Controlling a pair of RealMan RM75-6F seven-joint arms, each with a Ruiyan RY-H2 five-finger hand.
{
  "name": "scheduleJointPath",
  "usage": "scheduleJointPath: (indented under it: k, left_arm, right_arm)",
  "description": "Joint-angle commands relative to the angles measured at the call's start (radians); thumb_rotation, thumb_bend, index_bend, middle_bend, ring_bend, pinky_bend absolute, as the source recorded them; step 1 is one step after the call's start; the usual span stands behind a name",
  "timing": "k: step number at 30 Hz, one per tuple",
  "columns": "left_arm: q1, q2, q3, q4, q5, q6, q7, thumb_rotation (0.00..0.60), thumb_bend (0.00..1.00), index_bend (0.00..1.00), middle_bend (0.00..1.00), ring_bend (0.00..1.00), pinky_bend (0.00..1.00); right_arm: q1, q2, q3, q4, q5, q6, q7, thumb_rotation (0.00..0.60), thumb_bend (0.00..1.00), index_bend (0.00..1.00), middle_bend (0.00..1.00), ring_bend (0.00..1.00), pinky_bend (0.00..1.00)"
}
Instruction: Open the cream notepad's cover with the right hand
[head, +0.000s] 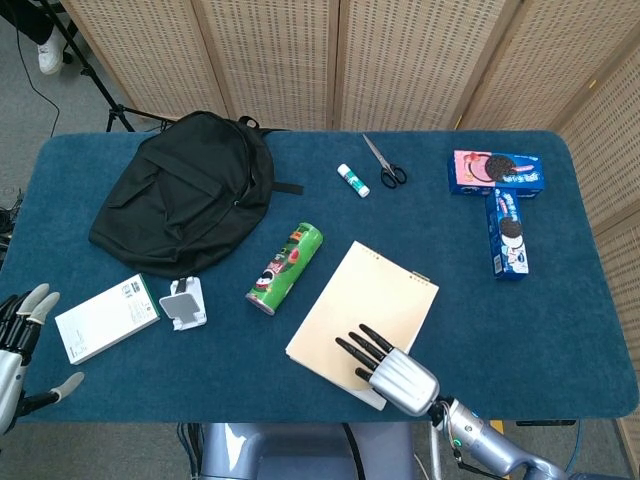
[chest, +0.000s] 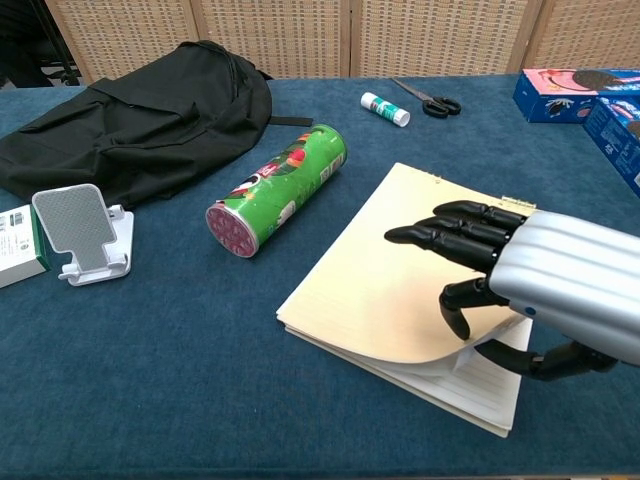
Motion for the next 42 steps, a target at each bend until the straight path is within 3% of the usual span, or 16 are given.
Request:
scheduleJointPath:
  k: [1, 29, 34, 42]
  left_arm:
    - [0.000, -0.001, 0.000, 0.000, 0.000, -0.001, 0.003, 0.600, 0.00, 0.00, 0.00, 0.00, 0.00]
    - [-0.004, -0.003, -0.003, -0.003, -0.010, -0.007, 0.010, 0.600, 0.00, 0.00, 0.00, 0.00, 0.00]
    - [-0.004, -0.002, -0.004, -0.004, -0.015, -0.007, 0.007, 0.600, 0.00, 0.00, 0.00, 0.00, 0.00]
    - [-0.006, 0.004, -0.006, -0.004, -0.022, -0.010, -0.005, 0.600, 0.00, 0.00, 0.00, 0.00, 0.00]
  right_arm:
    - [0.013, 0.009, -0.007, -0.015, -0.016, -0.011, -0.014, 0.600, 0.83, 0.68, 0.01, 0.00, 0.00]
    - [0.143, 0.068, -0.022, -0.119, -0.148, -0.111, -0.093, 0.600, 0.83, 0.69, 0.03, 0.00, 0.00]
    - [0.142, 0.061, 0.017, -0.131, -0.087, -0.097, -0.047, 0.600, 0.83, 0.70, 0.03, 0.00, 0.00]
    - [0.153, 0.112, 0.195, -0.223, 0.195, -0.086, 0.143, 0.600, 0.83, 0.70, 0.04, 0.00, 0.00]
